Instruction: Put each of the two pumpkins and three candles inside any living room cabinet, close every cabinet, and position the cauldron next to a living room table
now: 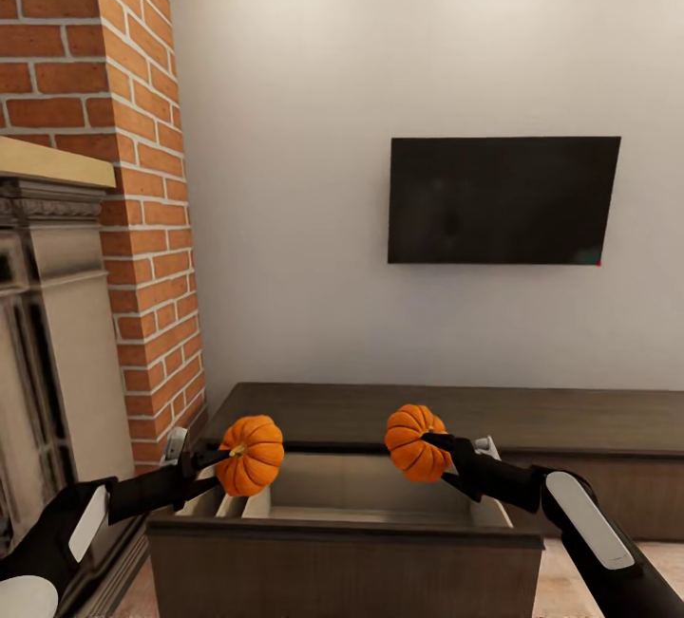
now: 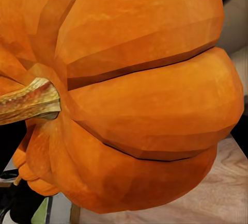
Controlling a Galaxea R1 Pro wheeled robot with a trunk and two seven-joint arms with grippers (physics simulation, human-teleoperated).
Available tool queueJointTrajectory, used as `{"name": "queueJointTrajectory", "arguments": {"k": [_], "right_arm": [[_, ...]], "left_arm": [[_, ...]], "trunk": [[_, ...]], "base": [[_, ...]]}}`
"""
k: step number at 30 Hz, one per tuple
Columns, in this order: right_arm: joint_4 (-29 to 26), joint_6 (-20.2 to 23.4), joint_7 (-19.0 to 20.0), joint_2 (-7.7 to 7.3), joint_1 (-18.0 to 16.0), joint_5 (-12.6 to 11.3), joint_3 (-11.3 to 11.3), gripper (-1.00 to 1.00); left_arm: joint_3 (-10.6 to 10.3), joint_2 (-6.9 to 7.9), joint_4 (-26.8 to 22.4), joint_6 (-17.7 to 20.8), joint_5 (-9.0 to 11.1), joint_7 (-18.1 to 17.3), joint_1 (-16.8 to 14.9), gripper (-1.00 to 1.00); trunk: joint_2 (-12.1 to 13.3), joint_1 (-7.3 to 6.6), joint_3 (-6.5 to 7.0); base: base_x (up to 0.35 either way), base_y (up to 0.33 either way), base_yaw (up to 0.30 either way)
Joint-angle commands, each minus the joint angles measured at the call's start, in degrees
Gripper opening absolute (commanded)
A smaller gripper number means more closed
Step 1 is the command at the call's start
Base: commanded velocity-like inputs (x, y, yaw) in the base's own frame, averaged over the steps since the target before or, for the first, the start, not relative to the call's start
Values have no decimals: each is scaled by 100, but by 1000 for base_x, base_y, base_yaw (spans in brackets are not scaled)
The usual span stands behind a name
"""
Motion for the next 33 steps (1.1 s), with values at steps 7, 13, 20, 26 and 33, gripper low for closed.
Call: {"name": "queueJointTrajectory", "arguments": {"k": [7,13,20,26,33], "right_arm": [[10,3,-22,1,-4,-46,8,-100],[12,6,-22,-7,-4,-55,8,-100],[4,-2,2,-8,-4,-56,4,-100],[3,-3,7,-8,-4,-56,2,-100],[3,-3,13,-8,-4,-56,7,-100]], "left_arm": [[10,-1,-90,36,17,-34,-7,-100],[1,1,-120,41,24,-41,-8,-100],[8,0,-190,54,30,-55,-10,-100],[2,7,-199,55,35,-67,-7,-100],[1,-1,-200,55,31,-68,-10,-100]], "trunk": [[-4,-1,-74],[36,-23,-113],[157,-89,-126],[357,-199,-93],[638,-353,-34]], "base": [[0,0,0],[0,0,0],[0,0,0],[0,0,0],[0,0,0]]}}
